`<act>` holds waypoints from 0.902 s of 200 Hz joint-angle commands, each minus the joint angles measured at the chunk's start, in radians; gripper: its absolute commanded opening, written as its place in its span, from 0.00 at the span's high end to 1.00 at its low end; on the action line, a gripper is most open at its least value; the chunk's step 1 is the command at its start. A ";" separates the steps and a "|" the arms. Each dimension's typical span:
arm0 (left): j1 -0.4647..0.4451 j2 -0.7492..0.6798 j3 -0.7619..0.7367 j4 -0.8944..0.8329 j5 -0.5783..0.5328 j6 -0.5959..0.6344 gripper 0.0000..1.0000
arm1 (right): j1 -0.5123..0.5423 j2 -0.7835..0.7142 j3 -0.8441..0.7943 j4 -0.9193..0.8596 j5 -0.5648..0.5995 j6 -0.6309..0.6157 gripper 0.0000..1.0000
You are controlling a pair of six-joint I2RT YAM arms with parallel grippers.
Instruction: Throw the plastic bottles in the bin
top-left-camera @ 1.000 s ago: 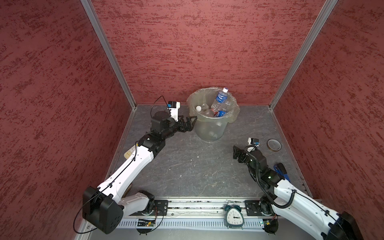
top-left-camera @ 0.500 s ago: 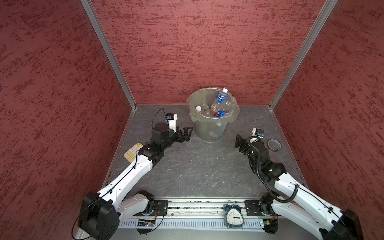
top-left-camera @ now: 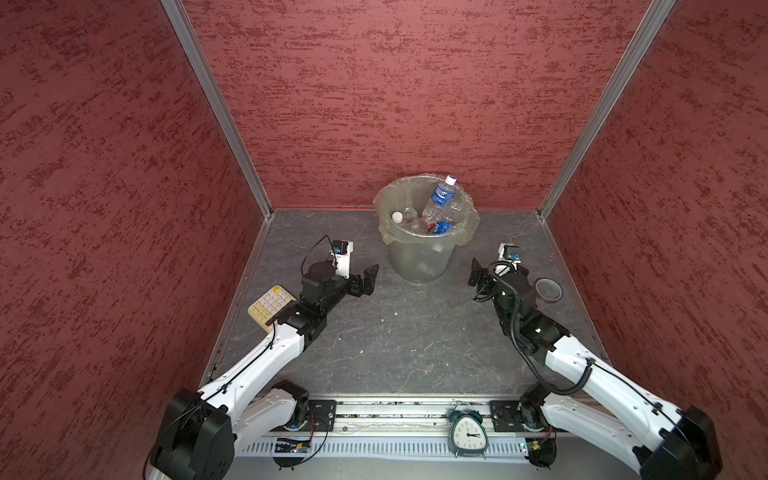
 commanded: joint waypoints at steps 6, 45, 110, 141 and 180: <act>0.009 -0.038 0.008 0.026 -0.136 0.089 0.01 | -0.002 -0.028 -0.022 0.084 -0.035 -0.111 0.01; 0.040 -0.108 -0.049 0.033 -0.199 0.093 0.01 | -0.006 -0.022 -0.039 0.116 0.020 -0.131 0.02; 0.139 -0.230 -0.185 0.109 -0.193 0.143 0.01 | -0.058 -0.045 -0.096 0.187 -0.029 -0.163 0.03; 0.212 -0.222 -0.278 0.250 -0.120 0.167 0.01 | -0.080 -0.018 -0.121 0.234 -0.045 -0.159 0.03; 0.336 -0.144 -0.330 0.398 -0.049 0.125 0.01 | -0.114 0.003 -0.150 0.296 -0.062 -0.176 0.03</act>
